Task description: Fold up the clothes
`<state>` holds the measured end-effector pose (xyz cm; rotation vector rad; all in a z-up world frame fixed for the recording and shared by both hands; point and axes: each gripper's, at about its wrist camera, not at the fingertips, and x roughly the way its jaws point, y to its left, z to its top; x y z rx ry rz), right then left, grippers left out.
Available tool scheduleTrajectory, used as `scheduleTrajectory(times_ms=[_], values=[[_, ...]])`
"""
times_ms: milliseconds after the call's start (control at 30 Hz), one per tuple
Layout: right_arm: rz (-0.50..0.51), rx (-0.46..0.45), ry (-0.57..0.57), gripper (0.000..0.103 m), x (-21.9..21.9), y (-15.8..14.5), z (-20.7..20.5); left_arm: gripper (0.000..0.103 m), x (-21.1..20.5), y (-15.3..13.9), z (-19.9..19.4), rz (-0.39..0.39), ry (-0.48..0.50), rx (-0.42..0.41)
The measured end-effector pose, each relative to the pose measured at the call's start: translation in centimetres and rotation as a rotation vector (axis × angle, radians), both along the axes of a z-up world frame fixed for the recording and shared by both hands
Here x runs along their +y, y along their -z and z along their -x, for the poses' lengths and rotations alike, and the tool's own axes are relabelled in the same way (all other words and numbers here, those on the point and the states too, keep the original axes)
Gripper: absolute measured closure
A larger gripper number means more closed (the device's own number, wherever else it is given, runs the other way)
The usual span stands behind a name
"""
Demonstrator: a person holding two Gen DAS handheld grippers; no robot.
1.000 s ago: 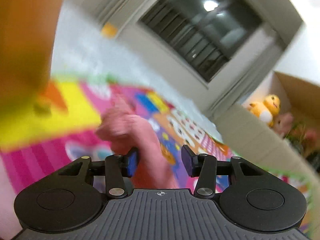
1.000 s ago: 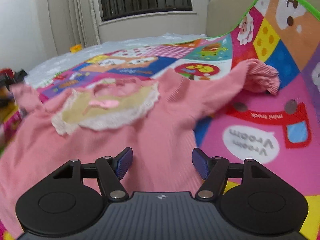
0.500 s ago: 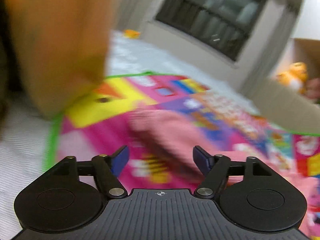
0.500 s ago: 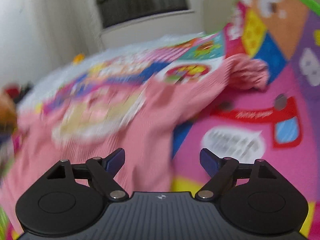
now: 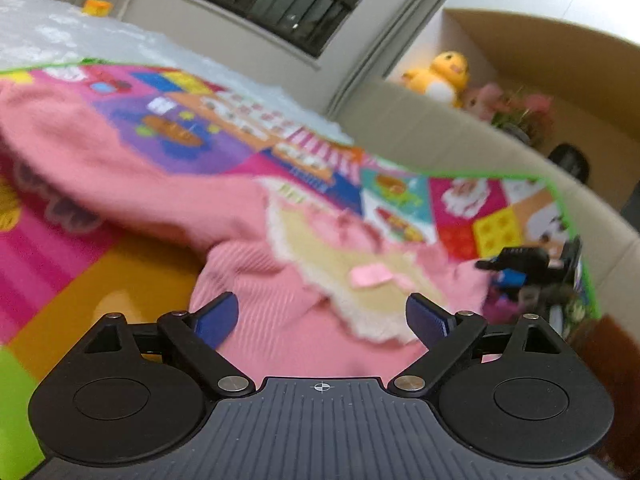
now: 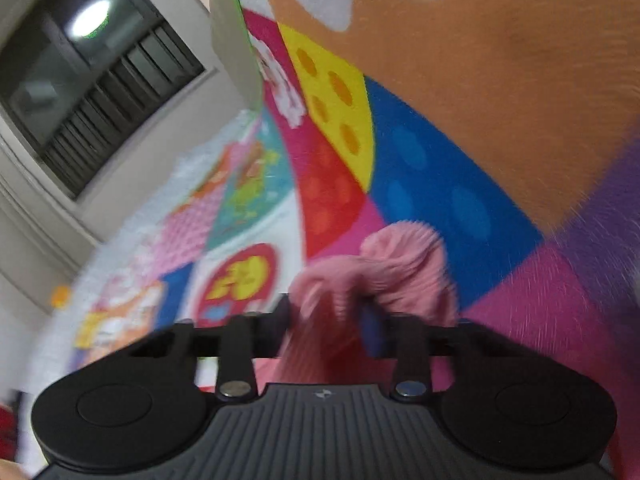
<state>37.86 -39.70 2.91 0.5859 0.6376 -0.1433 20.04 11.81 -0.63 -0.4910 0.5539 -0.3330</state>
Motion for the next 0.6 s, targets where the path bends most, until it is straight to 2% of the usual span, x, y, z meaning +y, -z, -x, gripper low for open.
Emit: scheduleTrajectory(times_ms=[33,167,267,367,467,533,600], values=[[0.070,-0.016,-0.013,0.095,0.5,-0.3,0.0,0.008,0.2,0.5,0.3,0.006,-0.005,0.004],[0.287,-0.228,-0.102,0.097,2.7,-4.3,3.7,0.004,0.9,1.3,0.0,0.062,-0.006,-0.011],[0.566,-0.280,-0.140,0.097,5.6,-7.3,5.7,0.002,0.4,1.4,-0.2,0.044,0.002,-0.024],[0.829,-0.291,-0.184,0.097,9.4,-8.2,6.6,0.001,0.2,1.3,-0.1,0.033,0.006,-0.035],[0.927,-0.338,-0.342,0.097,14.1,-8.0,7.7,0.001,0.4,1.4,-0.2,0.054,0.004,-0.037],[0.921,-0.358,-0.464,0.097,17.9,-7.5,8.4,0.001,0.4,1.5,-0.2,0.057,0.004,-0.039],[0.852,-0.349,-0.585,0.097,21.2,-6.8,8.6,0.001,0.3,1.5,-0.2,0.057,0.003,-0.040]])
